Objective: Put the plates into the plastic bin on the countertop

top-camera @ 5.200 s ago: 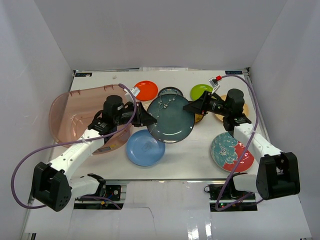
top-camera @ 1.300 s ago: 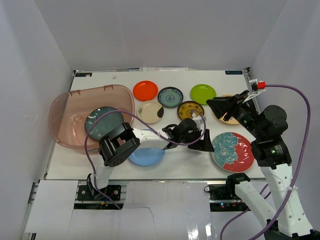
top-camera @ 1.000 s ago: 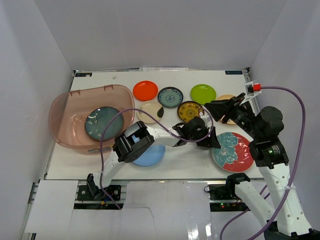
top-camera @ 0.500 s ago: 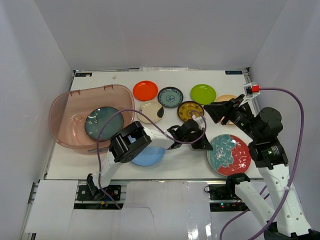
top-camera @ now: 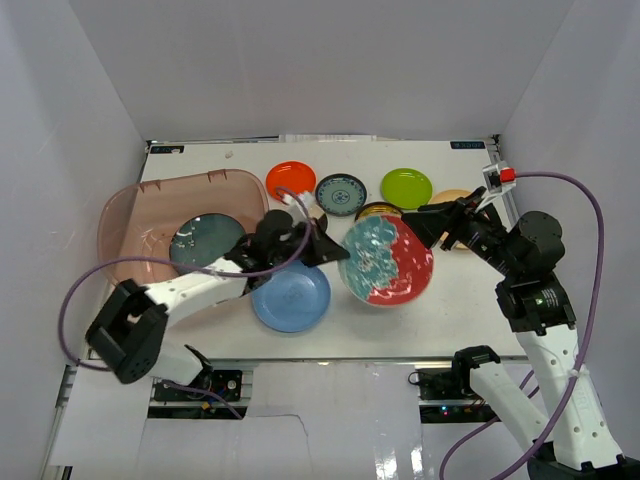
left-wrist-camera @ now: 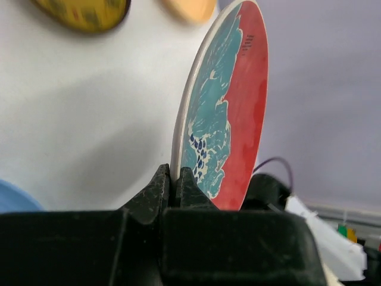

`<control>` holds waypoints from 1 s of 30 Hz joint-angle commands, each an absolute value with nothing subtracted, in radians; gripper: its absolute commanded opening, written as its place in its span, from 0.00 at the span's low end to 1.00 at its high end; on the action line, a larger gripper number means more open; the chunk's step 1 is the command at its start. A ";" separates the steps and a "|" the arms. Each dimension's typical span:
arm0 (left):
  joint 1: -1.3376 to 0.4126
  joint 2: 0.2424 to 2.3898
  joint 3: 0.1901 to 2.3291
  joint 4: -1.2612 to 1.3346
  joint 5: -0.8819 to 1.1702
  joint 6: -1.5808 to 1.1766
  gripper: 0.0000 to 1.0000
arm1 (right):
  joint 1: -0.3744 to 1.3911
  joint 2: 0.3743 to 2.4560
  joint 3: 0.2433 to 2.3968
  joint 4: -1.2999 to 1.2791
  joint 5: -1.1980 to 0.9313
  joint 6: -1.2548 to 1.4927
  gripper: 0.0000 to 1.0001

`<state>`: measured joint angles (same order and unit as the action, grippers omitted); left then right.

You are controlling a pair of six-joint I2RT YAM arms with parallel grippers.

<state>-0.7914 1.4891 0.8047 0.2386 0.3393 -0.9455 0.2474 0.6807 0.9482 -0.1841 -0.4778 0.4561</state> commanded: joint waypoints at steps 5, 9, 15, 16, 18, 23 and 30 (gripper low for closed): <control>-0.406 1.027 0.831 0.131 0.417 -0.933 0.00 | 0.245 0.669 0.979 -0.167 -0.480 0.462 0.65; -0.168 0.879 0.865 -0.125 0.321 -0.891 0.00 | 0.245 0.669 0.939 -0.164 -0.463 0.453 0.65; 0.119 0.796 0.857 -0.337 0.131 -0.867 0.00 | 0.245 0.683 0.865 -0.158 -0.453 0.434 0.65; 0.123 0.801 0.851 -0.341 0.099 -0.858 0.00 | 0.245 0.689 0.845 -0.155 -0.459 0.433 0.65; 0.152 0.816 0.851 -0.353 0.031 -0.842 0.00 | 0.245 0.712 0.825 -0.152 -0.477 0.417 0.65; 0.187 0.847 0.813 -0.359 -0.083 -0.802 0.00 | 0.252 0.793 0.741 -0.091 -0.555 0.402 0.65; 0.224 0.931 0.729 -0.321 -0.052 -0.785 0.00 | 0.463 0.974 0.649 0.053 -0.408 0.423 0.67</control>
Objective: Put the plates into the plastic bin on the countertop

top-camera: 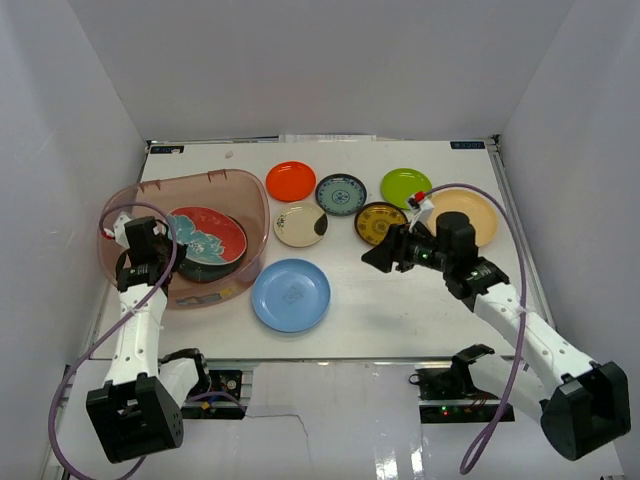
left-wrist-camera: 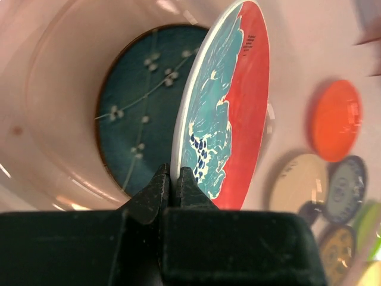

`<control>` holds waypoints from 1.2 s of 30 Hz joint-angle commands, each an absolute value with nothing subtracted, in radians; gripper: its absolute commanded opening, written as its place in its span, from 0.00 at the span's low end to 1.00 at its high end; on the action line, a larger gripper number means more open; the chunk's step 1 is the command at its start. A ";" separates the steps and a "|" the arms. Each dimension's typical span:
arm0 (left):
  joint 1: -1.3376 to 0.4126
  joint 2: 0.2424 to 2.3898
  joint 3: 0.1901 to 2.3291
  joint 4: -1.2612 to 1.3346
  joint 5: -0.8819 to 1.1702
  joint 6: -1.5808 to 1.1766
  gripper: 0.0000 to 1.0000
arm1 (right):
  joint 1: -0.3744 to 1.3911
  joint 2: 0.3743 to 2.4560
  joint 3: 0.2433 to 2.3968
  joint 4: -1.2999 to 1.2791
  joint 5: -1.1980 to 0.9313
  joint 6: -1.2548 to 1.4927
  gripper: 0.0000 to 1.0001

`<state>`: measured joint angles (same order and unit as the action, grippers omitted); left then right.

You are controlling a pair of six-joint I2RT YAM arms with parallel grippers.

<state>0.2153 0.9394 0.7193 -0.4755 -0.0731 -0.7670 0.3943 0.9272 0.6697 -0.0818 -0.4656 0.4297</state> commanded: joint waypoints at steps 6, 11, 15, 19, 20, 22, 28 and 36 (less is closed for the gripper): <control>0.227 0.982 0.695 -0.295 -0.052 -0.770 0.00 | 0.564 1.141 0.600 0.172 -0.344 0.448 0.69; 0.229 0.992 0.677 -0.319 -0.089 -0.732 0.55 | 0.649 1.288 0.614 0.222 -0.278 0.456 0.72; 0.229 0.993 0.664 -0.339 -0.107 -0.709 0.86 | 0.706 1.397 0.652 0.232 -0.236 0.449 0.73; 0.229 0.988 0.660 -0.350 -0.109 -0.684 0.98 | 0.768 1.485 0.690 0.224 -0.160 0.440 0.70; 0.229 0.989 0.663 -0.354 -0.109 -0.675 0.98 | 0.773 1.496 0.709 0.213 -0.155 0.439 0.69; 0.227 0.986 0.675 -0.376 -0.121 -0.654 0.98 | 0.790 1.528 0.724 0.207 -0.129 0.433 0.65; 0.227 1.015 0.696 -0.446 -0.112 -0.580 0.98 | 0.819 1.612 0.801 0.178 -0.092 0.423 0.56; 0.225 1.002 0.748 -0.543 -0.160 -0.555 0.98 | 0.848 1.693 0.896 0.138 -0.051 0.414 0.36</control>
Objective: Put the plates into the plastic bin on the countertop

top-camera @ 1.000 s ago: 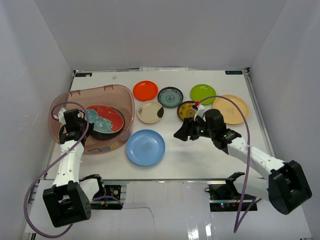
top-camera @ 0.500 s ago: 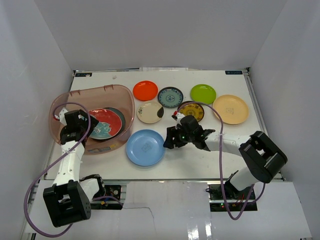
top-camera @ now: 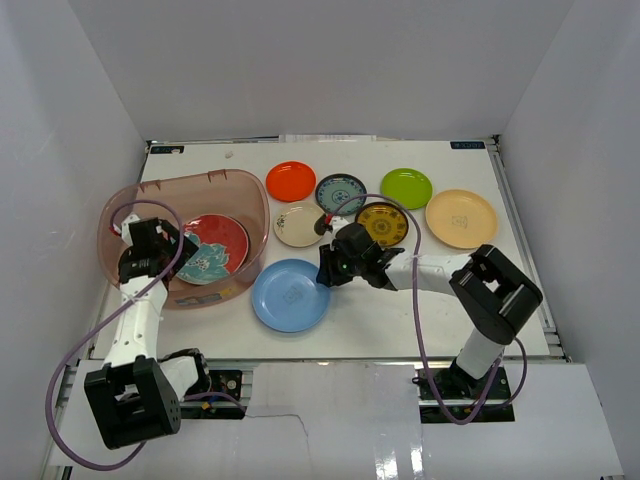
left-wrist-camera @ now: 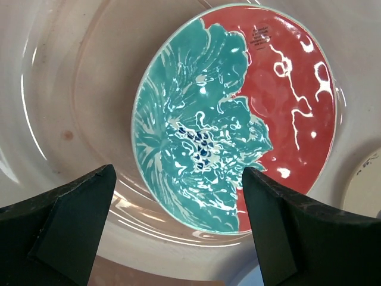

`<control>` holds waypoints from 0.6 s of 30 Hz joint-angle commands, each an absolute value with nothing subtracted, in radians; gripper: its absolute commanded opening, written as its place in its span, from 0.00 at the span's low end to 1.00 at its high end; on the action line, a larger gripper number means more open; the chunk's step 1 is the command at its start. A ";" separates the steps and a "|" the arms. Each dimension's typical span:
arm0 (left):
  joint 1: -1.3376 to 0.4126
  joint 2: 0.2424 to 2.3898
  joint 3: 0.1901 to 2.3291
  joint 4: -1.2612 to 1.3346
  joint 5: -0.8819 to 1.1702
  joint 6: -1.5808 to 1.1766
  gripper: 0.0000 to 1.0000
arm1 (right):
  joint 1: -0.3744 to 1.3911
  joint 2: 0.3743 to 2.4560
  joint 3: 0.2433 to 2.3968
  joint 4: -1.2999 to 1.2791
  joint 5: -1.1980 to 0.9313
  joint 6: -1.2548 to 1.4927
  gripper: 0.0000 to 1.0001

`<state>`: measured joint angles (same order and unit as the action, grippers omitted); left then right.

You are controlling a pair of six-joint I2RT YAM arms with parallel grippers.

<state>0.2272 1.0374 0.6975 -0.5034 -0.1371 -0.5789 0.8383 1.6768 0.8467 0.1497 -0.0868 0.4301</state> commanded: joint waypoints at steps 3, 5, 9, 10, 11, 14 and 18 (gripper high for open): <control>0.219 0.951 0.772 -0.538 -0.095 -0.557 0.98 | 0.848 1.692 0.900 0.123 -0.035 0.408 0.18; 0.189 0.940 0.824 -0.540 -0.019 -0.536 0.98 | 0.850 1.674 0.896 0.103 -0.012 0.403 0.08; 0.101 0.920 0.931 -0.537 0.188 -0.473 0.98 | 0.848 1.583 0.864 0.060 0.054 0.388 0.08; 0.051 0.922 0.980 -0.538 0.234 -0.454 0.98 | 0.850 1.522 0.858 0.043 0.078 0.384 0.08; 0.023 0.919 0.998 -0.541 0.277 -0.440 0.98 | 0.848 1.490 0.850 0.008 0.089 0.377 0.08; -0.060 0.861 1.038 -0.522 0.449 -0.396 0.98 | 0.847 1.336 0.860 -0.066 0.129 0.353 0.08; -0.078 0.723 1.054 -0.425 0.538 -0.394 0.98 | 0.847 1.186 0.973 -0.208 0.164 0.333 0.08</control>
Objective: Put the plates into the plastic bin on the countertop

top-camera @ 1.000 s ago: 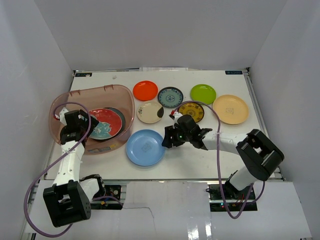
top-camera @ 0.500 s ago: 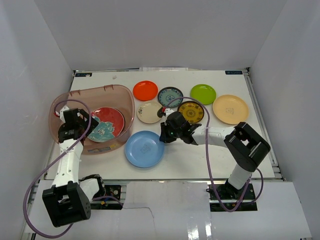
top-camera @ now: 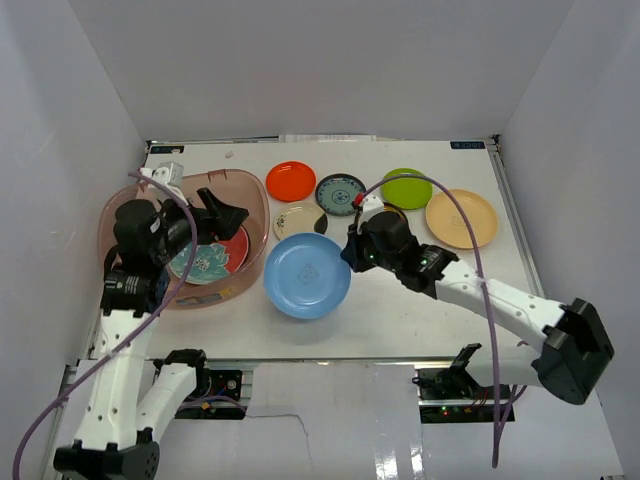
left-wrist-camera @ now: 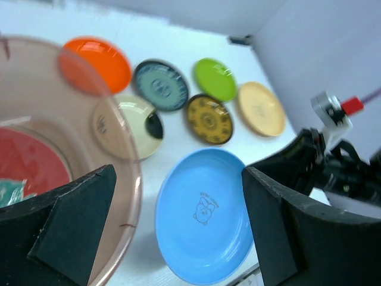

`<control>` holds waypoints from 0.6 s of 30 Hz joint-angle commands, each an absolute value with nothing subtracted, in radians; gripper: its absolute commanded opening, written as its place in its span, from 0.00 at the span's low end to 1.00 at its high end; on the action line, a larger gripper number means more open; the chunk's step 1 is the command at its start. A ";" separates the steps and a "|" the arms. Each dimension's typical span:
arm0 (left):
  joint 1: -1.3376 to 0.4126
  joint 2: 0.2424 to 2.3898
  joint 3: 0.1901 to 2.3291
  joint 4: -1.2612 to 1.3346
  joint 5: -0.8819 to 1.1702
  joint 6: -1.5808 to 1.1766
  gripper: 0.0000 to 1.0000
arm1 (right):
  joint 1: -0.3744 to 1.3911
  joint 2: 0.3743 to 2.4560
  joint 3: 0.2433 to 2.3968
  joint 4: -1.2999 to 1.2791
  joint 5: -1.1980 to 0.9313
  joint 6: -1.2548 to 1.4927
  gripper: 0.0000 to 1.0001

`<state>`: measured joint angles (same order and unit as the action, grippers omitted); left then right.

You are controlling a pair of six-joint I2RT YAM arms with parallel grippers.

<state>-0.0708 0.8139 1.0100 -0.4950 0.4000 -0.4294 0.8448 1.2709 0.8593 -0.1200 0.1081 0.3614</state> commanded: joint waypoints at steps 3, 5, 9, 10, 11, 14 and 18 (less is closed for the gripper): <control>-0.087 0.675 1.095 -0.388 0.566 -0.408 0.98 | 0.847 1.205 1.122 -0.239 0.140 0.328 0.08; -0.095 0.661 1.124 -0.370 0.581 -0.413 0.98 | 0.851 1.251 1.196 -0.238 0.133 0.315 0.08; -0.138 0.673 1.218 -0.379 0.543 -0.390 0.98 | 0.856 1.490 1.456 -0.233 0.107 0.298 0.08; -0.147 0.678 1.239 -0.391 0.514 -0.382 0.98 | 0.859 1.537 1.503 -0.221 0.103 0.298 0.08; -0.158 0.684 1.261 -0.411 0.450 -0.367 0.98 | 0.868 1.583 1.553 -0.210 0.101 0.296 0.08; -0.202 0.696 1.301 -0.423 0.349 -0.342 0.98 | 0.896 1.820 1.753 -0.192 0.097 0.284 0.08; -0.255 0.710 1.289 -0.420 0.288 -0.336 0.98 | 0.946 2.047 2.000 -0.179 0.133 0.255 0.08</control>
<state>-0.2268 0.6834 1.2835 -0.3931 0.3851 -0.3607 0.8997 1.9373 1.8603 -0.2150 0.1150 0.2909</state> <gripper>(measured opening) 0.976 0.087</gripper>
